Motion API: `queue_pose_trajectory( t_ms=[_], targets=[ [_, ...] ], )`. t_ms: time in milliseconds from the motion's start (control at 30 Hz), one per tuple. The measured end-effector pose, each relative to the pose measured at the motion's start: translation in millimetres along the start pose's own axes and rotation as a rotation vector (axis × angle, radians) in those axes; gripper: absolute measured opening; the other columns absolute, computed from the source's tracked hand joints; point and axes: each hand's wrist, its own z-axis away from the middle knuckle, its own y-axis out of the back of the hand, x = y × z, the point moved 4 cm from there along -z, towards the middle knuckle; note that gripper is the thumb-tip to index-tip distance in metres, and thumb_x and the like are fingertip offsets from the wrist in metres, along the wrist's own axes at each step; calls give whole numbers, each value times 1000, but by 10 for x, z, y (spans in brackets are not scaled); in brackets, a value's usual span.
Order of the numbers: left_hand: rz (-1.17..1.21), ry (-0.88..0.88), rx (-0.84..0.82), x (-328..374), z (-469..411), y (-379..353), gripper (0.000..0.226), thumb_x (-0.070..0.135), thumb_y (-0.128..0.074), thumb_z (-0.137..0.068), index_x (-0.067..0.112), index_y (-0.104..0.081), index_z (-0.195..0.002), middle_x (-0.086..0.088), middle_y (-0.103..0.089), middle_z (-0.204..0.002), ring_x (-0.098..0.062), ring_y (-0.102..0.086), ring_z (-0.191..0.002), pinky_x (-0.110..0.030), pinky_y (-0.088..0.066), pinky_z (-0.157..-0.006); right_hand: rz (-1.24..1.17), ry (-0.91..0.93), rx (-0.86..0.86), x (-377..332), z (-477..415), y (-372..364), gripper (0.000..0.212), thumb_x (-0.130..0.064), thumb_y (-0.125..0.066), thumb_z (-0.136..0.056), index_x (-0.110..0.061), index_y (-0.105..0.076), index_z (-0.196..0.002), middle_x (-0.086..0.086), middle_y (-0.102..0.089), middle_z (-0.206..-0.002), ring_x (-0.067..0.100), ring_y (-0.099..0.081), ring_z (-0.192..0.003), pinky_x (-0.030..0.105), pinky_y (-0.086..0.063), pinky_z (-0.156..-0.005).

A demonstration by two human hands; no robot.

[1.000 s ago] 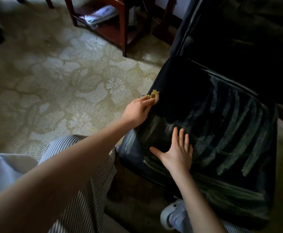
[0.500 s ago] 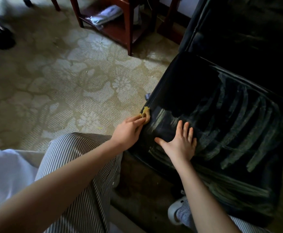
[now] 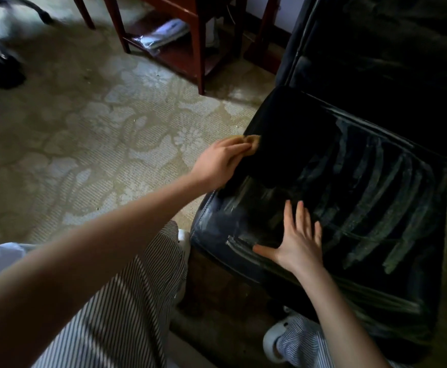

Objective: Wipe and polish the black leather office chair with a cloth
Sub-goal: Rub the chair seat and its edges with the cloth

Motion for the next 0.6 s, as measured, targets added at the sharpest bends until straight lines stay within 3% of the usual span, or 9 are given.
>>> queue_pose_trajectory(
  t_ms=[100, 200, 333, 533, 600],
  targets=[
    [-74, -68, -144, -3, -377, -221, 34, 16, -47, -95, 10, -58, -127, -15, -52, -135, -33, -45, -126, -38, -34, -105, 0, -9, 15, 126, -15, -21, 123, -78, -54, -67, -19, 17, -148, 5, 19, -156, 20, 12, -144, 41, 1, -115],
    [-123, -84, -232, -80, -413, -486, 36, 15, -46, -94, 8, -57, -127, -17, -53, -133, -37, -47, -122, -40, -35, -104, -50, -22, 54, 136, -32, -60, 123, -76, -58, -65, -21, 14, -149, 1, 16, -157, 19, 11, -145, 41, -3, -116],
    [-143, -32, -188, -123, -307, -570, 34, 15, -45, -96, 12, -57, -128, -13, -54, -133, -33, -48, -122, -39, -36, -103, -56, -28, 115, 125, -43, -87, 122, -75, -60, -63, -23, 7, -150, 0, 9, -158, 18, 5, -145, 40, -7, -115],
    [-159, -172, -222, 32, 212, -523, 43, 23, -33, -91, 8, -64, -119, -17, -62, -120, -37, -59, -109, -48, -45, -97, -53, -48, 108, 137, -53, -126, 118, -74, -58, -67, -25, 11, -149, -2, 12, -158, 16, 8, -145, 41, -4, -115],
    [-195, -236, -248, 133, 481, -508, 39, 17, -41, -88, 8, -64, -118, -16, -64, -118, -36, -61, -107, -47, -47, -95, -62, -51, 101, 138, -68, -116, 118, -73, -60, -68, -25, 11, -149, -2, 12, -158, 16, 9, -145, 41, -3, -116]
  ],
)
